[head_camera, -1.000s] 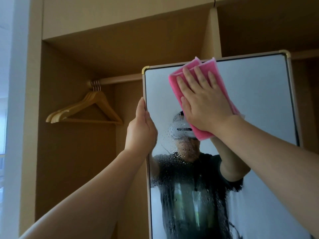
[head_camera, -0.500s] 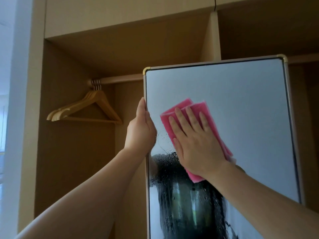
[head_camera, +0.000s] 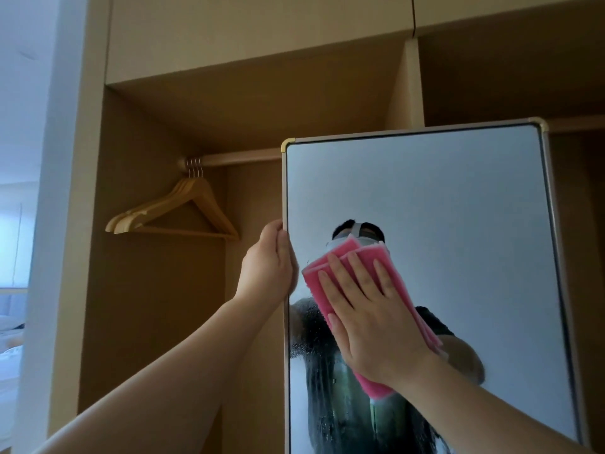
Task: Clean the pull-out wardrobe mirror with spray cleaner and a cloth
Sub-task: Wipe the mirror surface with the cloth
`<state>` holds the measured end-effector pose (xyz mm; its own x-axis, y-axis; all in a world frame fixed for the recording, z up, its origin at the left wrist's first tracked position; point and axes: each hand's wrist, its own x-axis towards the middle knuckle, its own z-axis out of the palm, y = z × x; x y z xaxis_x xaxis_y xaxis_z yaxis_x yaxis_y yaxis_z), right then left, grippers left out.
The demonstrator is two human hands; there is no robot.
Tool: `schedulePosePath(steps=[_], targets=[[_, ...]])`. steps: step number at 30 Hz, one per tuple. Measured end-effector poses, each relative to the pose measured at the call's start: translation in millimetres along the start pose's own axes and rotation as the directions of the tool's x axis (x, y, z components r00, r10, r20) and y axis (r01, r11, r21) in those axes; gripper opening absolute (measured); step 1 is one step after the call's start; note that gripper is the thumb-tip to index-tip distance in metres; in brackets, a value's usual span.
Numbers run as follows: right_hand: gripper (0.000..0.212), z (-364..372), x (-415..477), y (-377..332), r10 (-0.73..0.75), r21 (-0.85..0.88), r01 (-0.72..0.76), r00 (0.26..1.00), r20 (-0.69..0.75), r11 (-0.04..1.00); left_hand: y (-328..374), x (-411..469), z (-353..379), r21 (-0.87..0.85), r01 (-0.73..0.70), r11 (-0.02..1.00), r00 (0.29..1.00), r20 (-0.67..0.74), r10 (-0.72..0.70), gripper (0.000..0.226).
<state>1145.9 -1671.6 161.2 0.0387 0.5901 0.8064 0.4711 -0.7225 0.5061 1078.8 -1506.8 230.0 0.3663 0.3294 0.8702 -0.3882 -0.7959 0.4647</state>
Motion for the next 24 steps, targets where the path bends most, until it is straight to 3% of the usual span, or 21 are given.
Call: schedulePosePath(steps=[6, 18, 24], targets=[[0.058, -10, 31, 12, -0.042, -0.017, 0.042, 0.999, 0.008, 0.999, -7, -7, -10, -0.007, -0.014, 1.000, 0.995, 0.097, 0.015, 0.023], [0.058, -39, 152, 35, 0.074, -0.086, -0.080, 0.994, -0.079, 0.993, -23, -9, -15, 0.033, -0.072, 0.997, 0.972, 0.225, 0.062, 0.022], [0.058, -39, 156, 32, 0.099, -0.093, -0.109, 0.989, -0.107, 0.990, -26, -9, -17, 0.046, -0.089, 0.995, 0.965, 0.250, 0.075, 0.025]])
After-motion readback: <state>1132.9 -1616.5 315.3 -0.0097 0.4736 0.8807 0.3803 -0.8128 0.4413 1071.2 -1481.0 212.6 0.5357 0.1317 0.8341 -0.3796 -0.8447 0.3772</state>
